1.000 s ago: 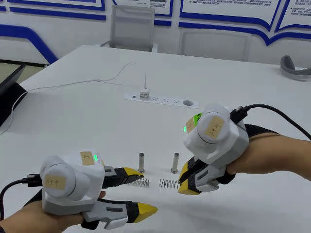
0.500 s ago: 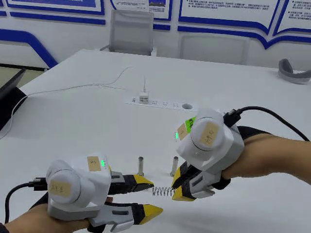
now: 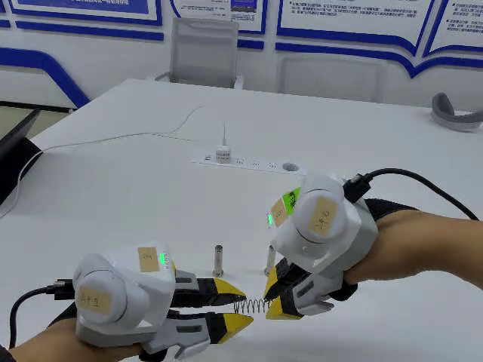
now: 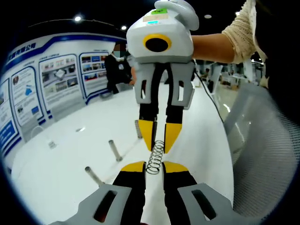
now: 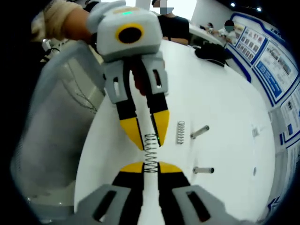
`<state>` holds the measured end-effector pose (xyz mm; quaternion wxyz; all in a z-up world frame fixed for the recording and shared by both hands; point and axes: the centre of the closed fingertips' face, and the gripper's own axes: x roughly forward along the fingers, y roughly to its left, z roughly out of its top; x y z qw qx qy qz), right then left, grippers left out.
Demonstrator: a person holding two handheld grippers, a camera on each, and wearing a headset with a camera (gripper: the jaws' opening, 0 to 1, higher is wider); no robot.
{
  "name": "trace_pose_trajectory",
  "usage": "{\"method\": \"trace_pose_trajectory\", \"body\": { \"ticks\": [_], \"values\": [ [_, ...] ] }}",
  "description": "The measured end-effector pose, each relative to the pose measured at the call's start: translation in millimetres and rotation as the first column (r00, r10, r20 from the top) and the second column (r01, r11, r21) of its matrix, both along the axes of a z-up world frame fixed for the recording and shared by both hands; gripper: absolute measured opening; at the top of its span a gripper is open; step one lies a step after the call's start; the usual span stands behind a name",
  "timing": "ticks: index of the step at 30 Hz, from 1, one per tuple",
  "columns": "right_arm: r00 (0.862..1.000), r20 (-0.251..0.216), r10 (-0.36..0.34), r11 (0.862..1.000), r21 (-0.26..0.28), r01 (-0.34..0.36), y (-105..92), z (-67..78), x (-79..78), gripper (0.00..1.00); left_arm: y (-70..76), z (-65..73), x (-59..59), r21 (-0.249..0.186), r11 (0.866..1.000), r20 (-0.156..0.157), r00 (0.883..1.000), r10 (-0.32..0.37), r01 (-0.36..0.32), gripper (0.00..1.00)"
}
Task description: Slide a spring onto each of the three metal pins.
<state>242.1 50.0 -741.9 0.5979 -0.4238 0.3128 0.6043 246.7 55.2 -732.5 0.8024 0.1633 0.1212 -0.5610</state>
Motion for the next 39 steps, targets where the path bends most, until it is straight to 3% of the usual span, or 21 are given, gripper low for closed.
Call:
{"method": "trace_pose_trajectory", "body": {
  "ticks": [20, 21, 22, 23, 26, 31, 39],
  "values": [
    [0.999, 0.028, 0.039, 0.999, 0.035, -0.040, 17.8, 29.3, -6.1, 0.11, -0.2, -3.4, -1.5, 0.007, 1.000, 0.000, 1.000, -0.012, 0.012, 0.11],
    [0.999, 0.030, 0.042, 0.998, 0.043, -0.043, 20.5, 31.1, -6.6, 0.11, -0.5, -3.5, -1.9, 0.007, 1.000, -0.002, 1.000, -0.013, 0.013, 0.11],
    [0.998, 0.039, 0.045, 0.998, 0.046, -0.047, 22.2, 32.6, -6.3, 0.02, -1.0, -2.9, -2.5, 0.004, 1.000, -0.002, 1.000, -0.016, 0.016, 0.11],
    [0.997, 0.037, 0.068, 0.995, 0.074, -0.070, 29.8, 34.1, -7.9, 0.03, -1.7, -2.2, -3.0, 0.000, 1.000, -0.004, 1.000, -0.019, 0.019, 0.11],
    [0.998, 0.037, 0.055, 0.996, 0.063, -0.058, 29.7, 36.3, -6.0, 0.02, -2.6, -0.8, -2.4, -0.003, 1.000, 0.000, 1.000, -0.017, 0.017, 0.11],
    [0.998, 0.042, 0.043, 0.996, 0.072, -0.046, 26.6, 38.6, -1.2, 0.04, -1.5, -1.0, -2.0, -0.003, 1.000, -0.002, 1.000, -0.017, 0.017, 0.11],
    [1.000, 0.019, 0.014, 0.998, 0.058, -0.015, 12.6, 33.3, 3.2, 0.17, -1.4, -1.6, -1.8, -0.003, 1.000, -0.004, 1.000, -0.015, 0.015, 0.11]
  ]
}}
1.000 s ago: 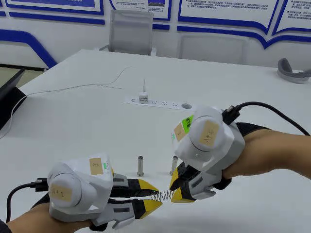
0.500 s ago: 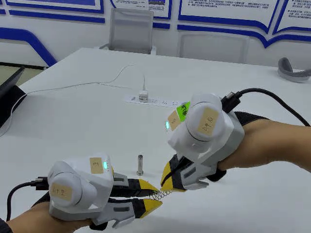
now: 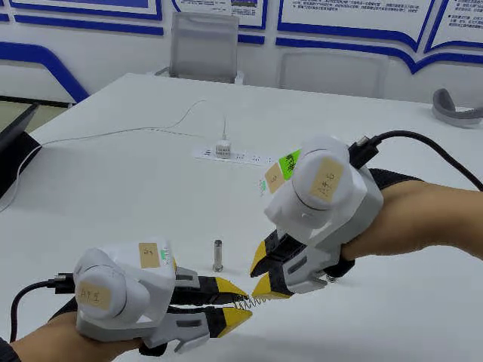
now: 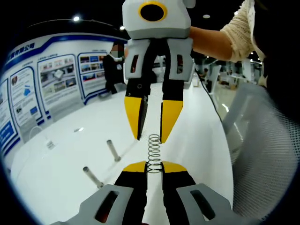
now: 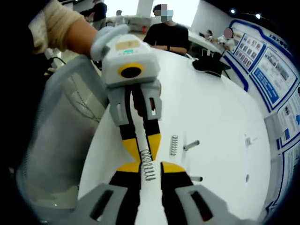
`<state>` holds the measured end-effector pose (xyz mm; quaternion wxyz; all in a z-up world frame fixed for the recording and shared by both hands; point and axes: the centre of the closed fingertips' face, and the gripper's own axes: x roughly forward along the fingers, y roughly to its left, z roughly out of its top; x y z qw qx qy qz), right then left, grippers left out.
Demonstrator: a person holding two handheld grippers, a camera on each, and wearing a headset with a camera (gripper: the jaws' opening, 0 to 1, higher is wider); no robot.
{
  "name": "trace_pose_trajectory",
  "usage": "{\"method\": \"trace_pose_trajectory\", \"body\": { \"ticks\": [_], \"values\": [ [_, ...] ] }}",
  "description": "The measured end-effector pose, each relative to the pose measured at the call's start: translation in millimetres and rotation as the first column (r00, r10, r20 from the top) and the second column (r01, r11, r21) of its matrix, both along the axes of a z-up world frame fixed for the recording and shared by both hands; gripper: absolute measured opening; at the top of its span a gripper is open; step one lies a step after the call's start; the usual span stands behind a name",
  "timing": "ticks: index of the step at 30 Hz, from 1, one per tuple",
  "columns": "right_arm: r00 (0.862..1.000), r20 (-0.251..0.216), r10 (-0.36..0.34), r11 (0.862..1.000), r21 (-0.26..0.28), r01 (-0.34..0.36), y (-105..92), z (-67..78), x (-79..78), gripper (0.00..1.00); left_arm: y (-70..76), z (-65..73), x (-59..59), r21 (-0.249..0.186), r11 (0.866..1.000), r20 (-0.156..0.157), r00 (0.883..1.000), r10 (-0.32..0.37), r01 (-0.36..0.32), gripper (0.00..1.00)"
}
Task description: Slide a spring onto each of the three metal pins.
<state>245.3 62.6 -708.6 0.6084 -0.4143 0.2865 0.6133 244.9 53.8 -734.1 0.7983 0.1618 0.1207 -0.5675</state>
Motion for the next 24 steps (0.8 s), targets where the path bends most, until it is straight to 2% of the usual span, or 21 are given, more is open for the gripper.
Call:
{"method": "trace_pose_trajectory", "body": {
  "ticks": [12, 24],
  "values": [
    [0.999, -0.028, -0.040, 0.998, -0.039, 0.039, -17.7, -20.3, 5.6, 0.19, 0.6, 3.2, 0.3, -0.006, 1.000, 0.003, 1.000, 0.004, -0.004, 0.11],
    [0.999, -0.026, -0.039, 0.999, -0.027, 0.038, -15.6, -19.8, 2.8, 0.12, -0.5, 5.6, 0.1, -0.011, 1.000, 0.006, 1.000, 0.005, -0.005, 0.11]
  ]
}}
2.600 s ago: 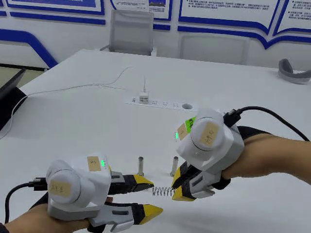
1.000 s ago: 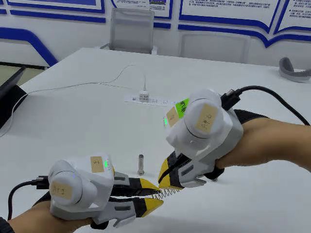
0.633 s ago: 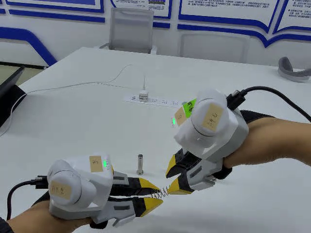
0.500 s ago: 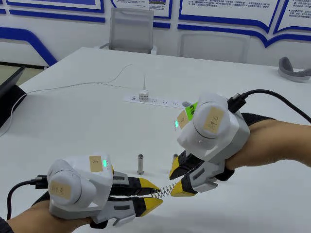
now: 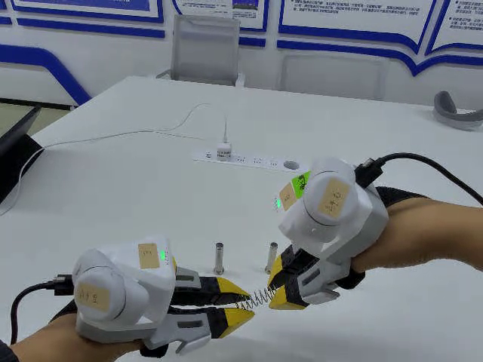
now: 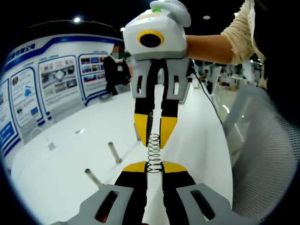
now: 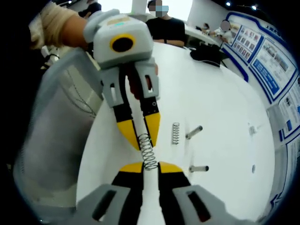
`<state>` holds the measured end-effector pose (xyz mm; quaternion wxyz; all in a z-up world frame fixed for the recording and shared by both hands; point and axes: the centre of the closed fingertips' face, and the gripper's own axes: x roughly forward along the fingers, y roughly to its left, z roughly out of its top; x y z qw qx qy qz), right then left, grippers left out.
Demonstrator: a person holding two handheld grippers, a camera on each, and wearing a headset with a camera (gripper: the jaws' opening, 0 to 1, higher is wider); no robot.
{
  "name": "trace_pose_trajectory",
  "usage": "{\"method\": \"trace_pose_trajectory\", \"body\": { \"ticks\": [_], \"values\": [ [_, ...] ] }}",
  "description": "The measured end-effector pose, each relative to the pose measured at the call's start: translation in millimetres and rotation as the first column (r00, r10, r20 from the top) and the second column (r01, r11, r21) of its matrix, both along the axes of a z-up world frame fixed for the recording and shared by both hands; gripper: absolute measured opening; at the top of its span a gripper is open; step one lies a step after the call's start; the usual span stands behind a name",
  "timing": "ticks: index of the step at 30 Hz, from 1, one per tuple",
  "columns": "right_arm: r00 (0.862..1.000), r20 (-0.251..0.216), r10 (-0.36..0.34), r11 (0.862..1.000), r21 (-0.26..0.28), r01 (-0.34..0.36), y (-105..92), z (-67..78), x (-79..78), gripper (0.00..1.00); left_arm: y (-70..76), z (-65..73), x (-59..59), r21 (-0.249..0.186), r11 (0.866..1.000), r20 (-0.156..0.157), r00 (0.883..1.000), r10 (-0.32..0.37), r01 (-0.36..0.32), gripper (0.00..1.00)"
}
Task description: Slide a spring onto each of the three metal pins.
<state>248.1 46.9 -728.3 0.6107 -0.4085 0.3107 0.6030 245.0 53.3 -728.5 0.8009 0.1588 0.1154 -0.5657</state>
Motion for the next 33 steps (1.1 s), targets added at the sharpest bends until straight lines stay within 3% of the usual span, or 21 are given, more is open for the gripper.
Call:
{"method": "trace_pose_trajectory", "body": {
  "ticks": [12, 20, 33],
  "values": [
    [0.999, 0.026, 0.020, 1.000, 0.014, -0.021, 11.6, 13.7, -4.7, 0.12, 1.8, -0.4, 0.0, 0.004, 1.000, -0.002, 1.000, 0.002, -0.002, 0.11],
    [0.999, 0.020, 0.032, 0.999, 0.038, -0.032, 21.8, 20.6, -8.7, 0.12, 3.5, -0.9, 1.0, 0.004, 1.000, -0.002, 1.000, 0.007, -0.007, 0.11],
    [0.999, 0.023, 0.048, 0.997, 0.062, -0.050, 36.0, 24.7, -10.8, 0.12, 4.4, -1.4, 3.1, 0.000, 1.000, -0.006, 1.000, 0.015, -0.015, 0.11]
  ]
}}
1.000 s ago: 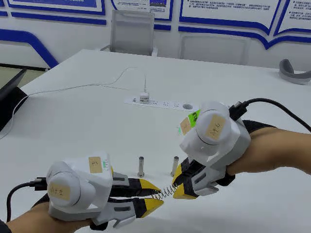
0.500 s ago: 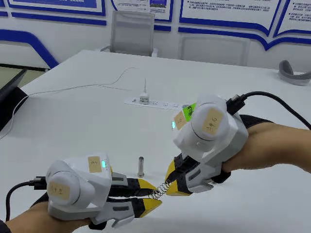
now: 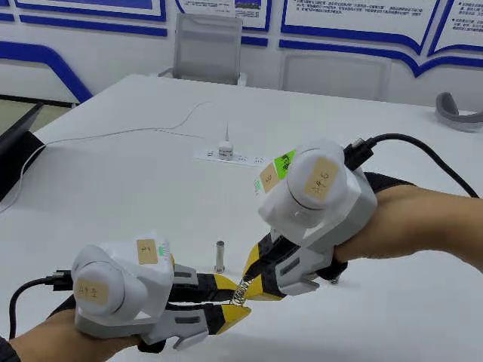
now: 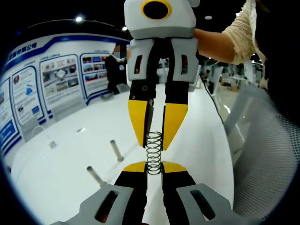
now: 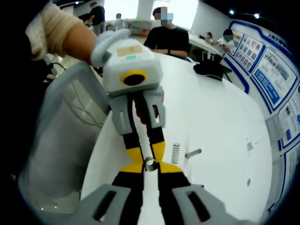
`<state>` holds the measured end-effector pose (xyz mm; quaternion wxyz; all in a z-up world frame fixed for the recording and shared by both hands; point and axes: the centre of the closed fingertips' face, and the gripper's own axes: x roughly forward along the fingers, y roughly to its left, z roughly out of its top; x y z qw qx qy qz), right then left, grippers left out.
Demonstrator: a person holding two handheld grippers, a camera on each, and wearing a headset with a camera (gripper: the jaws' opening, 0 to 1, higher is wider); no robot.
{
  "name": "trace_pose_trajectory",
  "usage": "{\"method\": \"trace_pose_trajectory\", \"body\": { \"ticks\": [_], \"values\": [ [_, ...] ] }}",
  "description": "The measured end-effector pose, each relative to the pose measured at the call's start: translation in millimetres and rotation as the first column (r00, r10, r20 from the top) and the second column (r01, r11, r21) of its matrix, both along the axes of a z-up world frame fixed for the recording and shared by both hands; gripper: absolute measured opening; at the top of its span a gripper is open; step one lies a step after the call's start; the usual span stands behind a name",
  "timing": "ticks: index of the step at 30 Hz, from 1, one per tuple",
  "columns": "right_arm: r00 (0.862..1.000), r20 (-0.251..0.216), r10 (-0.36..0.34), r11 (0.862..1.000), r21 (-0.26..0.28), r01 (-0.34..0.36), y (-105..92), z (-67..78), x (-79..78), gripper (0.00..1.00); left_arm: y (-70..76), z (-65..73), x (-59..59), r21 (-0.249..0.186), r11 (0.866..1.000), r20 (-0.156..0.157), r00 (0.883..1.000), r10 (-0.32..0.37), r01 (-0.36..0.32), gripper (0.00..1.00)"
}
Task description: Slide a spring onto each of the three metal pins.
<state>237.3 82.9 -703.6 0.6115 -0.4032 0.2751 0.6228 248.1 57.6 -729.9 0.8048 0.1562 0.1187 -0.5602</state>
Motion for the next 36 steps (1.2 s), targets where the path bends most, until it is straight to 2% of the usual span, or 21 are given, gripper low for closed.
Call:
{"method": "trace_pose_trajectory", "body": {
  "ticks": [11, 19, 36],
  "values": [
    [1.000, -0.002, -0.007, 1.000, -0.001, 0.007, 0.6, -0.7, 2.1, 0.12, 1.0, -0.6, 1.8, -0.014, 1.000, -0.009, 1.000, 0.015, -0.016, 0.12],
    [1.000, 0.001, -0.026, 1.000, 0.005, 0.026, -2.0, 1.2, 7.2, 0.12, 3.0, -2.3, 2.3, -0.013, 1.000, -0.029, 0.999, 0.024, -0.024, 0.21],
    [0.998, 0.007, -0.070, 0.998, -0.001, 0.070, -16.8, 3.2, 17.3, 0.12, 26.1, -1.5, 11.3, -0.032, 0.993, -0.061, 0.991, 0.116, -0.118, 0.36]
  ]
}}
